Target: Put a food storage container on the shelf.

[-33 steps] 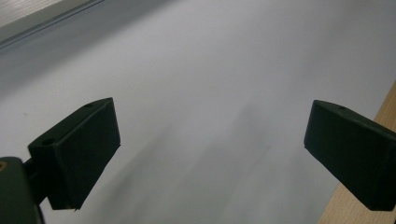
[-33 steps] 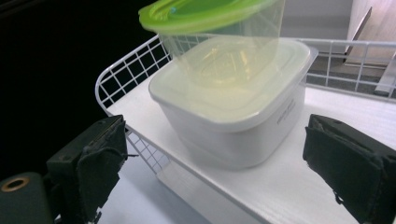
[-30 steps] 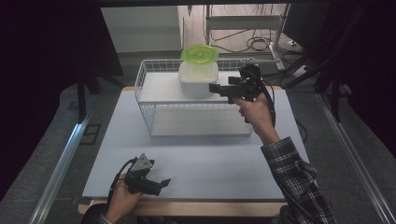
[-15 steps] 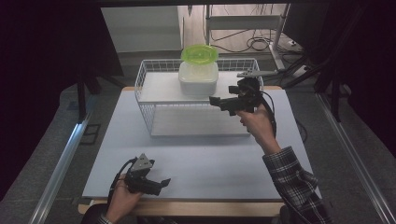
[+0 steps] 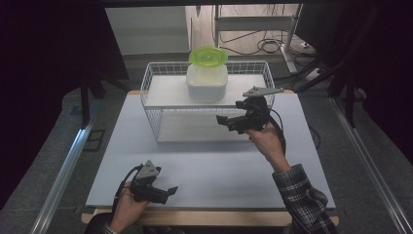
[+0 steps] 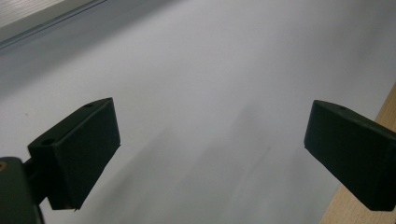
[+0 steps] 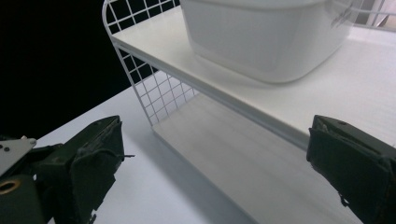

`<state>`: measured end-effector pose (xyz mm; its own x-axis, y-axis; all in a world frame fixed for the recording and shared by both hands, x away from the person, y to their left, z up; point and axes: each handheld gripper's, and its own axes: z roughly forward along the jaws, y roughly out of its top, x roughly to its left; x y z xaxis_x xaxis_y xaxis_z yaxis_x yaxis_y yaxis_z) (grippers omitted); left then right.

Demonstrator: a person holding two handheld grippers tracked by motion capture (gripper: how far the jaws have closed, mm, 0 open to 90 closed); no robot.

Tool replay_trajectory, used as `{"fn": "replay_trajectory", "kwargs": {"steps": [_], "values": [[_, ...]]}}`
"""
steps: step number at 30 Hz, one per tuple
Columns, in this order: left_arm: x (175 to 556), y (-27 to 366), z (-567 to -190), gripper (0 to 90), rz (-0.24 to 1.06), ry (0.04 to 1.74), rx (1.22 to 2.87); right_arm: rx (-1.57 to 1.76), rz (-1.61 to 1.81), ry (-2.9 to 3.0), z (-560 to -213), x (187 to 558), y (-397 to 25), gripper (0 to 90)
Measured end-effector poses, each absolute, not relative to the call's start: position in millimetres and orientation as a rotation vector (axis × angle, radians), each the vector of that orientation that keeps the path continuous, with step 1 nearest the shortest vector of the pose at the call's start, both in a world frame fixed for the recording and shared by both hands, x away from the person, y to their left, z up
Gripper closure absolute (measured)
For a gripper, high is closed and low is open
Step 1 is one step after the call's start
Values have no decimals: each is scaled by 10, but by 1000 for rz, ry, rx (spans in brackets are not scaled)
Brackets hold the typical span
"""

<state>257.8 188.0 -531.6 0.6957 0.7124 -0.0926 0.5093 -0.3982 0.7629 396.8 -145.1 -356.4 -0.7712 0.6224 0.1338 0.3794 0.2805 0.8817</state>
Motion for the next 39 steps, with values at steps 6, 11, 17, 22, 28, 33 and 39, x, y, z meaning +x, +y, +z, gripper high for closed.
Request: {"fn": "replay_trajectory", "kwargs": {"steps": [6, 11, 17, 22, 28, 33, 39], "values": [[2577, 1875, -5319, 32, 316, 933, 2086, 915, 1489, 2320, -3698, 3904, -1483, 42], [2578, 1876, -5320, 32, 316, 931, 2091, 897, 1446, 2338, -3825, 3860, -1504, 41], [2578, 1872, -5322, 32, 315, 931, 2094, 888, 1419, 2347, -3973, 3812, -1531, 22], [2576, 1869, -5323, 32, 310, 929, 2096, 881, 1372, 2365, -4087, 3755, -1551, 4], [2573, 1865, -5321, 32, 308, 925, 2099, 882, 1330, 2375, -4198, 3675, -1586, 0], [2571, 1864, -5320, 32, 308, 924, 2098, 874, 1307, 2380, -4270, 3615, -1605, 0], [2571, 1865, -5319, 32, 306, 919, 2103, 868, 1272, 2388, -4373, 3543, -1623, 0]]}}
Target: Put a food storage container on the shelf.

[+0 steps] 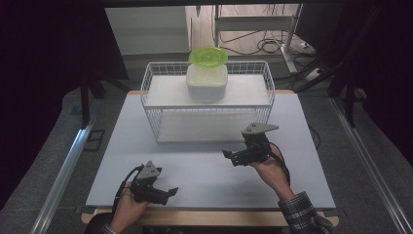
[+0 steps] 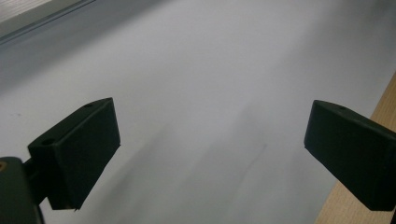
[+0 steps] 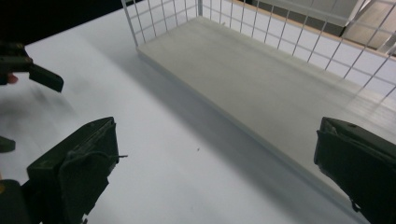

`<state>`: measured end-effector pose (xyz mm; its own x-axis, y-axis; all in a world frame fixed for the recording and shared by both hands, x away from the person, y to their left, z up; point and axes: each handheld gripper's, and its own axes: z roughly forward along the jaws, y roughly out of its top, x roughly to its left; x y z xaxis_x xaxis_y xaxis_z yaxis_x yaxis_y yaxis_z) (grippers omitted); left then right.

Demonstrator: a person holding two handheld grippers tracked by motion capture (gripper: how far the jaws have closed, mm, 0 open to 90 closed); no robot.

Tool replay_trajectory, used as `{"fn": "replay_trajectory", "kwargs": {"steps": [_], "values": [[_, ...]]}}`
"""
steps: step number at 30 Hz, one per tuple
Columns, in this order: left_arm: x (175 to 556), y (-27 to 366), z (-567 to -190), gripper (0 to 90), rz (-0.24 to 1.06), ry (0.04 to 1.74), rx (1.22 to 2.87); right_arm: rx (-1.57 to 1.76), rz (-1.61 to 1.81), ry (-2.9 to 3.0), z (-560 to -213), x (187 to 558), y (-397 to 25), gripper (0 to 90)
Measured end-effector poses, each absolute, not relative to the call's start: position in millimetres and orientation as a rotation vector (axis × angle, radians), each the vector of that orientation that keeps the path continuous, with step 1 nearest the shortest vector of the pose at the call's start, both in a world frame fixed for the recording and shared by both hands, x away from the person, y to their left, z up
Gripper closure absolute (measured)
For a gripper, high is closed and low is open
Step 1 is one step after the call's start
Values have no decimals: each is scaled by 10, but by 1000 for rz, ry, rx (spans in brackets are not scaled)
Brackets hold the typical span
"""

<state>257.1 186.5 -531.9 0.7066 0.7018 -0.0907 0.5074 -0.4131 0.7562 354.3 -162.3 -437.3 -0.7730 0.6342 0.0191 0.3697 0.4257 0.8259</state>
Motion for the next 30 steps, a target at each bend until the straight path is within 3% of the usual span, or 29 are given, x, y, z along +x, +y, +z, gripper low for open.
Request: {"fn": "replay_trajectory", "kwargs": {"steps": [30], "values": [[2572, 1845, -5334, 31, 306, 911, 2108, 942, 1129, 2449, -4944, 3190, -2011, 0]]}}
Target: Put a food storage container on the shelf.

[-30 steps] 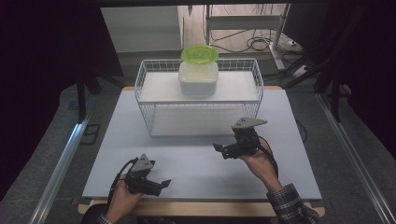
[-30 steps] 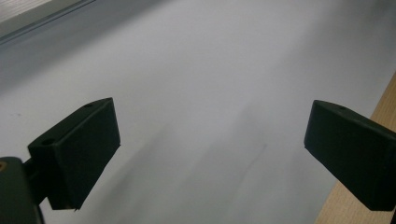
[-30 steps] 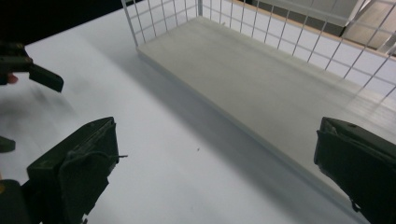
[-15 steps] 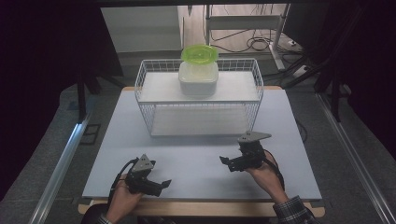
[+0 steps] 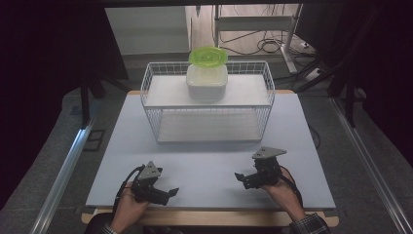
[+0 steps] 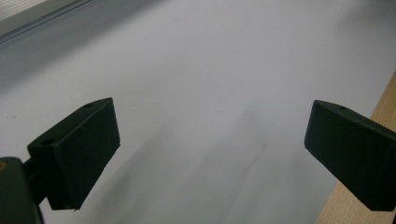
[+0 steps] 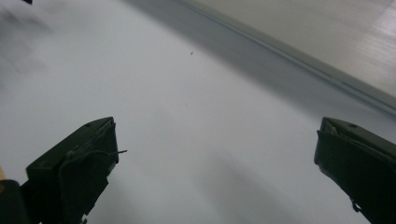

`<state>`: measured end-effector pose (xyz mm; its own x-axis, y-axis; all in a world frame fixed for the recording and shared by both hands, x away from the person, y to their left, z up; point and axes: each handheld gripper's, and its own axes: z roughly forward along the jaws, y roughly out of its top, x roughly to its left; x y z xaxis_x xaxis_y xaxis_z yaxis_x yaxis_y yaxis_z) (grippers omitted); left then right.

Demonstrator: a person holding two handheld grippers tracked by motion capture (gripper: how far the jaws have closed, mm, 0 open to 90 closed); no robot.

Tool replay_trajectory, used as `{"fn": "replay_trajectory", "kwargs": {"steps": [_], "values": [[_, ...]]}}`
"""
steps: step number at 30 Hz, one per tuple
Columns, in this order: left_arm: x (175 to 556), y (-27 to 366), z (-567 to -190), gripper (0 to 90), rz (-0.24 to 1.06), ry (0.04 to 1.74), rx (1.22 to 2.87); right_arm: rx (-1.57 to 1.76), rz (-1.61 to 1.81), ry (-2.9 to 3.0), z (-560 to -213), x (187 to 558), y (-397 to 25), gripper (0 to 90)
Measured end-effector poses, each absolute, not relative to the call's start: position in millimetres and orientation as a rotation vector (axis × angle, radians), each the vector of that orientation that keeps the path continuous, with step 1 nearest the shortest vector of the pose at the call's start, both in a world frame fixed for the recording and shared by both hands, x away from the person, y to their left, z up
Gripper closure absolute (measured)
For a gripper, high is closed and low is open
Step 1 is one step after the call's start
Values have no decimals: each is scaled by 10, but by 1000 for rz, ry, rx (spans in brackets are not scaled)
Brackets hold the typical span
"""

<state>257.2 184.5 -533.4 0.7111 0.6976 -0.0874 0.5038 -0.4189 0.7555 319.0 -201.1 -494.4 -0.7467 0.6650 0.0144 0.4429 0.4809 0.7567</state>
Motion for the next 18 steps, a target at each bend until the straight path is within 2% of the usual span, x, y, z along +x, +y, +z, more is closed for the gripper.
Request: {"fn": "replay_trajectory", "kwargs": {"steps": [18], "values": [[2577, 1833, -5341, 30, 303, 910, 2111, 939, 974, 2515, -5152, 3117, -2040, 0]]}}
